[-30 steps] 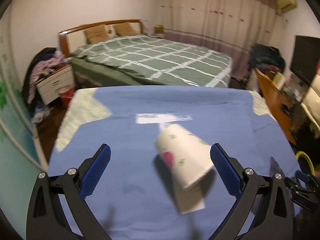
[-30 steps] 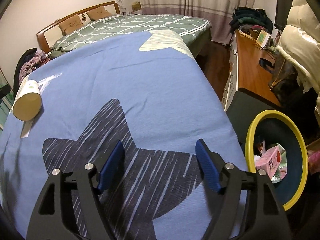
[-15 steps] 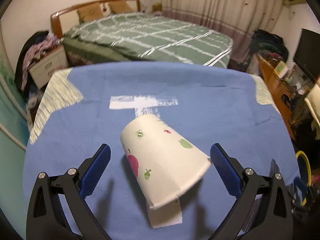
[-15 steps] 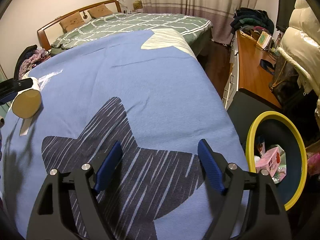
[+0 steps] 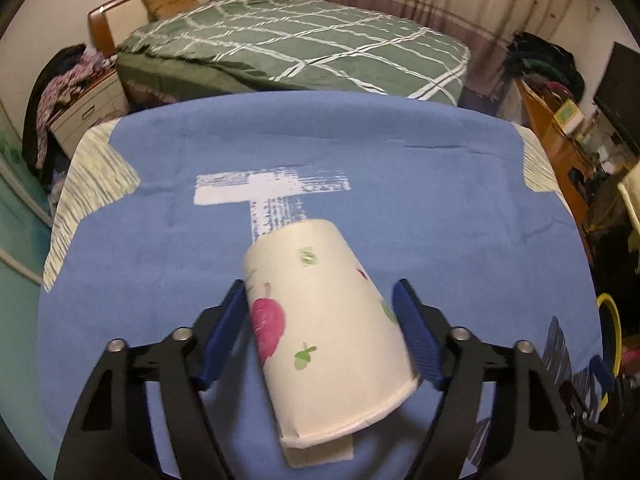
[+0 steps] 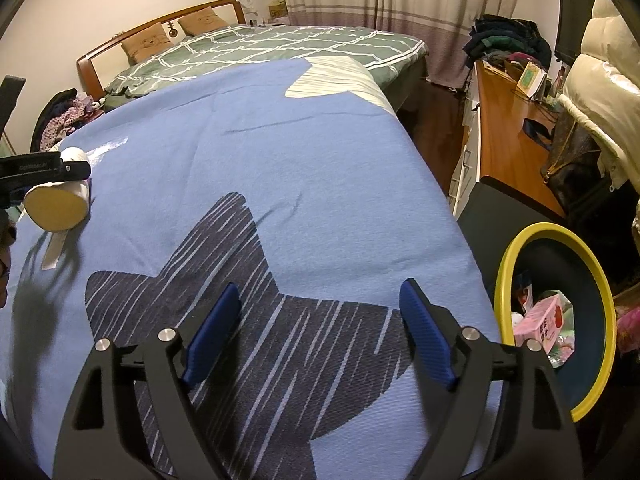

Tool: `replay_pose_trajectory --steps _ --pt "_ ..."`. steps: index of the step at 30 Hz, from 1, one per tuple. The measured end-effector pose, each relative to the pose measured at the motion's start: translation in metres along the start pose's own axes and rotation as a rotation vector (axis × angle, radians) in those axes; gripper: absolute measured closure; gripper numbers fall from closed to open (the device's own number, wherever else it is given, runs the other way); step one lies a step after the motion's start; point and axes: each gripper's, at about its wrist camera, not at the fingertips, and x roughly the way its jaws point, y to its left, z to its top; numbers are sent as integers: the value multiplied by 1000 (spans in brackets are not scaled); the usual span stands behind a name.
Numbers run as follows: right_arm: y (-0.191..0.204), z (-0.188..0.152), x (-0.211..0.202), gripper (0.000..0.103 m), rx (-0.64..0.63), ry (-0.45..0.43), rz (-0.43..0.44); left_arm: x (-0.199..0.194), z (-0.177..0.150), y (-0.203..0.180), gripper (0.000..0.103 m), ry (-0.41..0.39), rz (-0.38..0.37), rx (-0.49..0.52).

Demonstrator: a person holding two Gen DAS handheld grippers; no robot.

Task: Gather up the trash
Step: 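Lift the paper cup and carry it over the bin with the left gripper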

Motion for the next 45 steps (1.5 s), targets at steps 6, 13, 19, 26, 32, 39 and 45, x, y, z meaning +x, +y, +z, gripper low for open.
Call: replay_pose_trajectory --steps 6,13,19,26,32,39,45 --pt "-17 -6 -8 25 53 -17 25 -25 -9 -18 40 -49 -14 92" --pt "-35 -23 -35 25 68 -36 41 -54 -20 -52 42 -92 -64 173" --pt "-57 -29 -72 25 77 -93 41 -73 -29 -97 42 -127 -127 234" --pt "-79 -40 -107 25 73 -143 20 -88 -36 -150 42 -176 -176 303" --pt "-100 -54 -127 25 90 -164 -20 -96 -41 -189 42 -176 -224 352" --pt "-148 -78 -144 25 195 -168 -82 -99 -44 -266 42 -165 -315 444" --pt "-183 -104 -158 25 270 -168 -134 -99 -66 -363 42 -133 -407 571"
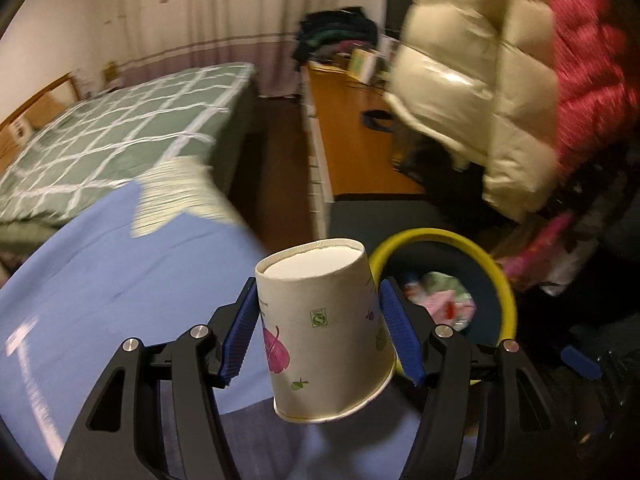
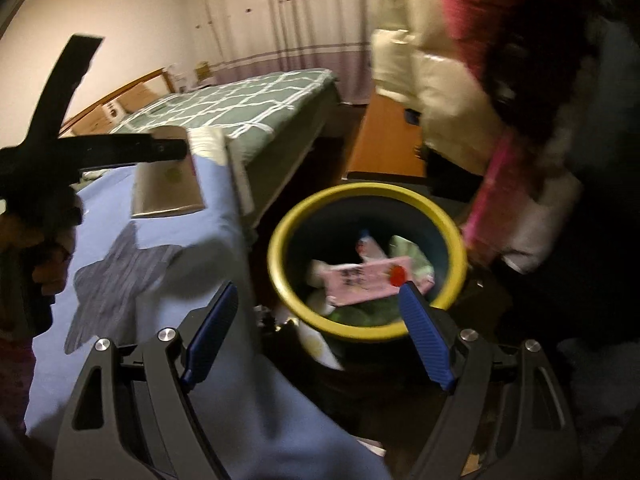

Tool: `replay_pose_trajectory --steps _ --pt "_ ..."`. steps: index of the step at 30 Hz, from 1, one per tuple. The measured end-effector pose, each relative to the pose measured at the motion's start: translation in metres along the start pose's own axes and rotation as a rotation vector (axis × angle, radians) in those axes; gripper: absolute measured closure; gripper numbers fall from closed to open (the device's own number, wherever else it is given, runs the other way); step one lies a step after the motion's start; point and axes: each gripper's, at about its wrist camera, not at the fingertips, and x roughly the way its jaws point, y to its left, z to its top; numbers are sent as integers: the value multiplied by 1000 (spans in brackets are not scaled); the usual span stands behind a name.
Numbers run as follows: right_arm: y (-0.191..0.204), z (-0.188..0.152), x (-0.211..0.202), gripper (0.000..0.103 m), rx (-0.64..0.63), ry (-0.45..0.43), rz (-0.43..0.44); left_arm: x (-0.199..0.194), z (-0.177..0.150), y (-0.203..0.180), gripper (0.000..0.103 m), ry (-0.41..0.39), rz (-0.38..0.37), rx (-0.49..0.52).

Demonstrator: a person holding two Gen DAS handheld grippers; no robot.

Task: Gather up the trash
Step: 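Lift the paper cup and carry it over the bin with the left gripper, then open the left gripper to drop the cup into the bin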

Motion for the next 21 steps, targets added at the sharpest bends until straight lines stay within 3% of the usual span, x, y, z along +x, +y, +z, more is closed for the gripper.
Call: replay_pose_trajectory --steps 6,11,12,13,14,17,21 --pt "-30 -10 0 25 59 15 -19 48 11 -74 42 51 -72 74" --pt "-41 -13 -2 25 79 11 -34 88 13 -107 41 90 -72 95" --pt "-44 -13 -3 25 84 9 -35 94 13 -110 37 94 -62 92" --pt "-45 -12 -4 25 87 8 -37 98 13 -111 20 96 -52 89" --pt "-46 -12 -5 25 88 8 -38 101 12 -111 13 93 -41 85" --pt "-48 -12 -9 25 86 7 -32 96 11 -104 9 84 -13 72" --pt "-40 -12 -13 25 63 -2 -9 27 -1 -66 9 -16 -15 18"
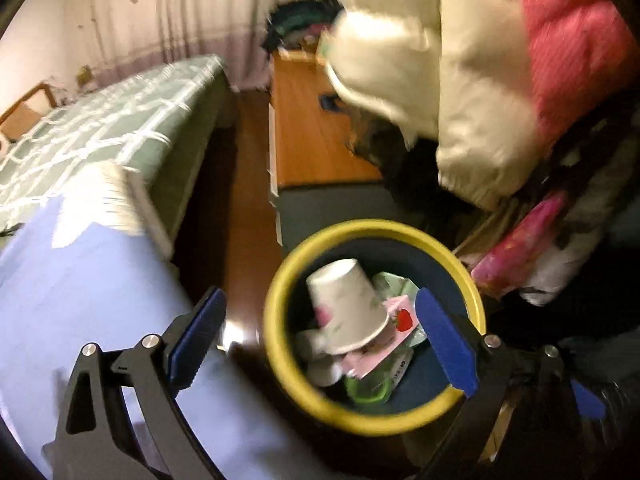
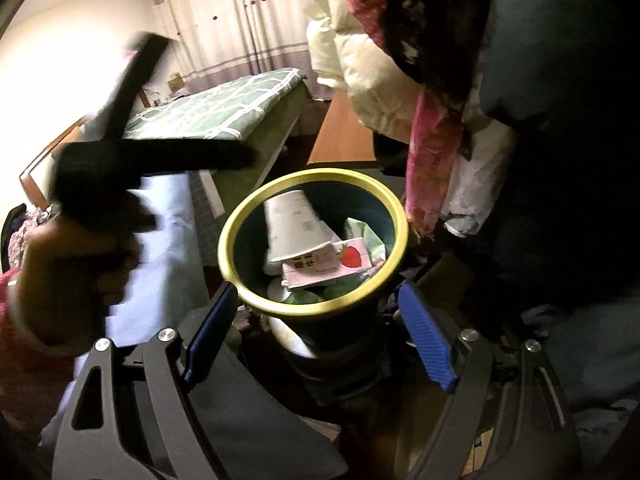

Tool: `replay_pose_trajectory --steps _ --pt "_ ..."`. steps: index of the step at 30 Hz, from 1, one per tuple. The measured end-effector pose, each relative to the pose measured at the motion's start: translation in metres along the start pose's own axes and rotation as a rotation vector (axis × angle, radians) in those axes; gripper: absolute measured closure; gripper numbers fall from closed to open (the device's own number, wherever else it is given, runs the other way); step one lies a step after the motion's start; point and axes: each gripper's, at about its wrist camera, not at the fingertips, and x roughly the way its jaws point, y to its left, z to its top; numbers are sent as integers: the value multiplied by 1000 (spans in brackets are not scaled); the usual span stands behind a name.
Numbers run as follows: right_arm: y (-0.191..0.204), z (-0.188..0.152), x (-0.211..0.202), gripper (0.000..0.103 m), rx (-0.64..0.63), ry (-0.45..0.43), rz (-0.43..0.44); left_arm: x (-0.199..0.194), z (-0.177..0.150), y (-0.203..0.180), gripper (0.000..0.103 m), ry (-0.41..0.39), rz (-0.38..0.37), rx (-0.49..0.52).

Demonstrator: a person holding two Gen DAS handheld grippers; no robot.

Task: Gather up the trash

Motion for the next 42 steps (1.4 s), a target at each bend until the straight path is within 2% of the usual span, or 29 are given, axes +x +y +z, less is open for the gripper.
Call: replay_pose_trajectory --steps 3,8,13,15,19,24,27,32,42 --pt "13 1 -4 25 -27 -11 33 -62 -22 30 5 -94 59 -30" --pt "46 4 -15 25 -96 -38 93 -146 -74 82 5 -171 168 -130" --pt "84 5 -34 25 -180 -79 136 -221 -145 127 5 -205 354 -236" --pt "97 6 -44 25 -209 -101 150 -252 -172 140 5 -236 454 -280" --pt "111 7 -57 25 -237 -127 168 -302 -215 158 5 -274 561 -356" --pt "120 1 -71 24 -250 -145 178 -340 -260 172 5 -289 585 -480" --pt "123 -7 -79 23 -262 -153 178 -349 -276 174 5 -290 597 -500" --pt "125 -17 -89 22 -273 -160 186 -347 -285 164 5 -285 581 -504" --pt "130 -16 -95 22 -278 -179 192 -344 -276 150 5 -297 578 -485"
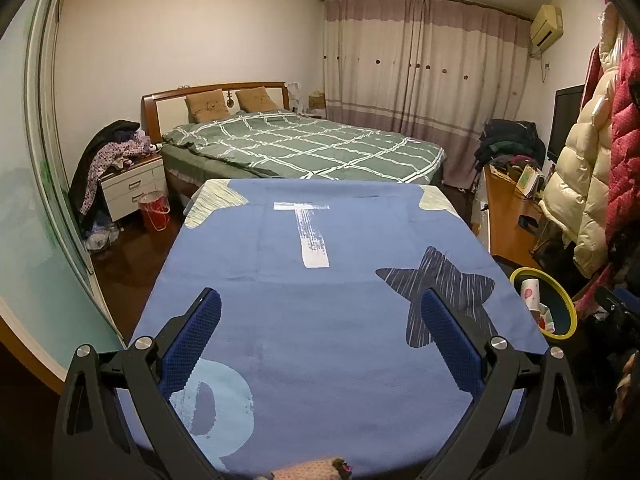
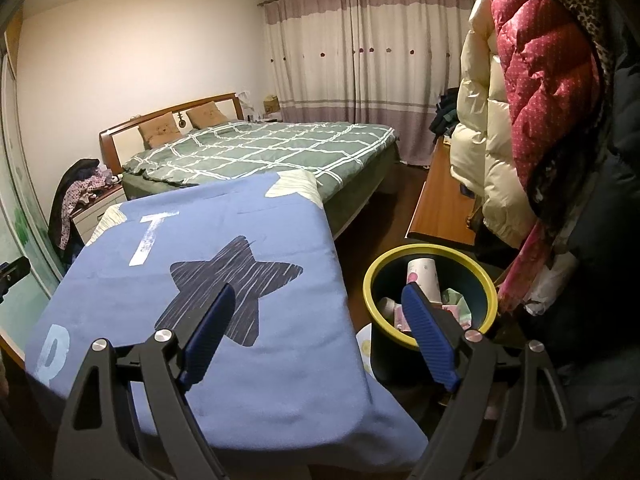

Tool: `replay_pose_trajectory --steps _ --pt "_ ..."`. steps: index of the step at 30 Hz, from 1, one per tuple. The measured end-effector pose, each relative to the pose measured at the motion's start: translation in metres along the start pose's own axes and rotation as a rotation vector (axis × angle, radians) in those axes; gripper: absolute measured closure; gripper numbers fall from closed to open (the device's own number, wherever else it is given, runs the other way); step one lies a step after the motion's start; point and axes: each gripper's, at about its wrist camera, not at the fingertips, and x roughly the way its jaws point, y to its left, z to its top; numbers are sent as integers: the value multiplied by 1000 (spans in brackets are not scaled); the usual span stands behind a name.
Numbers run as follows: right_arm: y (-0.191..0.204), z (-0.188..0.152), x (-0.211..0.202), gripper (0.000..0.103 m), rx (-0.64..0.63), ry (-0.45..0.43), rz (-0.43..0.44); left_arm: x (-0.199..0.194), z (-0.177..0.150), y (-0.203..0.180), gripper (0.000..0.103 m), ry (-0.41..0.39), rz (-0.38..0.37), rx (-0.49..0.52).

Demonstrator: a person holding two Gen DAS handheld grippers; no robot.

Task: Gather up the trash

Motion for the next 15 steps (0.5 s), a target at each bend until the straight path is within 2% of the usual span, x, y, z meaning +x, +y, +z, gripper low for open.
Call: replay_pose_trajectory --steps 15 --pt "4 0 2 22 -1 2 5 -2 0 -1 5 -4 10 6"
